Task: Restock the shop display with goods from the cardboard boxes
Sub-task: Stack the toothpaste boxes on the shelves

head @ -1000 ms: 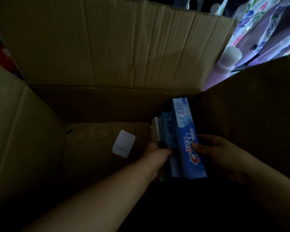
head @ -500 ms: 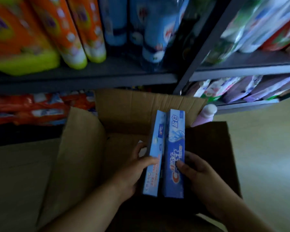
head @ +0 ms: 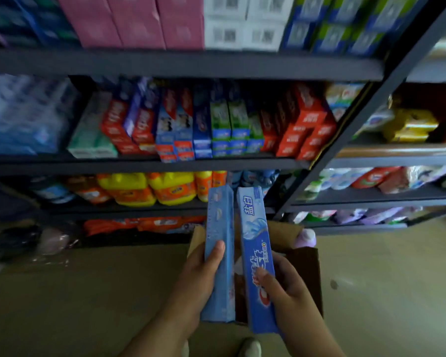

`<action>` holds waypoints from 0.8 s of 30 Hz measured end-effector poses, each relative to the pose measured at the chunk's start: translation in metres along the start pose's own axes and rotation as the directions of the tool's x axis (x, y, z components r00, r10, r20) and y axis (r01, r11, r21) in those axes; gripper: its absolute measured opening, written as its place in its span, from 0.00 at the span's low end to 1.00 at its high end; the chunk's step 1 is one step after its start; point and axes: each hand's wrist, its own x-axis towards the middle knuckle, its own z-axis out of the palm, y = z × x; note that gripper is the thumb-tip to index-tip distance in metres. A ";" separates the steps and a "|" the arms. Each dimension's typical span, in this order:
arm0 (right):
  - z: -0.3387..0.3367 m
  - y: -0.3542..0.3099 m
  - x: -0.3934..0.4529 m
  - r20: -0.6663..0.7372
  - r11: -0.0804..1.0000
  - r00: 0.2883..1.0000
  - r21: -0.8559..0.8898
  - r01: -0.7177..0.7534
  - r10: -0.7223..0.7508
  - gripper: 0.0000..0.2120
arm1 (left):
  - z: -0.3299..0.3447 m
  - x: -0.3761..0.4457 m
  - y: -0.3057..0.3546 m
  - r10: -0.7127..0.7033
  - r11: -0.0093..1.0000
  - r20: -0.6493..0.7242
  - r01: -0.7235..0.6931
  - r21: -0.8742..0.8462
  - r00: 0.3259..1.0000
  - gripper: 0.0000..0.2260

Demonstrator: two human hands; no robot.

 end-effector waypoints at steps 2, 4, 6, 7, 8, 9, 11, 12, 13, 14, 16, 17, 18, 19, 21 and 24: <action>0.015 -0.021 -0.015 0.022 1.000 1.000 0.022 0.006 -0.007 0.37 | -0.007 -0.022 0.019 0.025 0.999 -0.021 -0.026 -0.031 0.999 0.12; 0.028 -0.037 -0.024 0.058 0.999 0.998 0.046 0.029 -0.032 0.33 | -0.014 -0.038 0.035 0.062 0.994 -0.039 -0.066 -0.086 0.997 0.10; 0.039 -0.048 -0.033 0.093 0.998 0.995 0.043 0.035 -0.039 0.32 | -0.020 -0.051 0.046 0.079 0.989 -0.033 -0.082 -0.126 0.996 0.10; 0.043 -0.052 -0.037 0.105 0.999 0.994 0.037 0.031 -0.035 0.30 | -0.022 -0.057 0.050 0.087 0.986 -0.021 -0.089 -0.141 0.996 0.10; 0.045 -0.054 -0.038 0.105 0.999 0.994 0.033 0.025 -0.028 0.27 | -0.025 -0.062 0.054 0.100 0.983 -0.007 -0.100 -0.155 0.995 0.10; 0.047 -0.056 -0.039 0.111 0.999 0.994 0.032 0.016 -0.020 0.25 | -0.027 -0.067 0.058 0.116 0.979 0.006 -0.113 -0.169 0.993 0.11; 0.051 -0.059 -0.040 0.127 1.000 0.992 0.015 0.002 -0.004 0.20 | -0.032 -0.074 0.063 0.131 0.975 0.014 -0.126 -0.183 0.991 0.16; 0.053 -0.061 -0.041 0.132 1.000 0.991 0.006 -0.002 0.001 0.20 | -0.034 -0.075 0.065 0.135 0.974 0.016 -0.130 -0.188 0.991 0.18; 0.055 -0.063 -0.041 0.137 1.000 0.991 0.000 0.002 -0.002 0.21 | -0.036 -0.077 0.066 0.136 0.972 0.019 -0.130 -0.195 0.991 0.20; 0.057 -0.064 -0.043 0.137 1.000 0.991 -0.007 0.010 -0.009 0.23 | -0.038 -0.078 0.067 0.135 0.973 0.022 -0.128 -0.195 0.991 0.22; 0.061 -0.066 -0.044 0.153 0.999 0.988 -0.016 0.030 -0.027 0.27 | -0.041 -0.079 0.069 0.129 0.976 0.016 -0.124 -0.180 0.992 0.25; 0.062 -0.067 -0.044 0.163 0.999 0.986 -0.025 0.040 -0.035 0.30 | -0.042 -0.080 0.069 0.125 0.977 0.013 -0.120 -0.177 0.992 0.27; 0.062 -0.067 -0.043 0.171 0.998 0.984 -0.038 0.054 -0.047 0.32 | -0.043 -0.081 0.069 0.120 0.978 0.014 -0.116 -0.173 0.993 0.28; 0.062 -0.066 -0.043 0.178 0.996 0.982 -0.055 0.071 -0.060 0.31 | -0.044 -0.081 0.069 0.115 0.979 0.018 -0.110 -0.169 0.993 0.30; 0.061 -0.064 -0.041 0.175 0.994 0.982 -0.077 0.083 -0.068 0.28 | -0.046 -0.081 0.068 0.107 0.981 0.013 -0.103 -0.164 0.994 0.32; 0.062 -0.065 -0.040 0.197 0.991 0.979 -0.114 0.067 -0.044 0.30 | -0.051 -0.080 0.067 0.102 0.984 0.000 -0.101 -0.144 0.995 0.29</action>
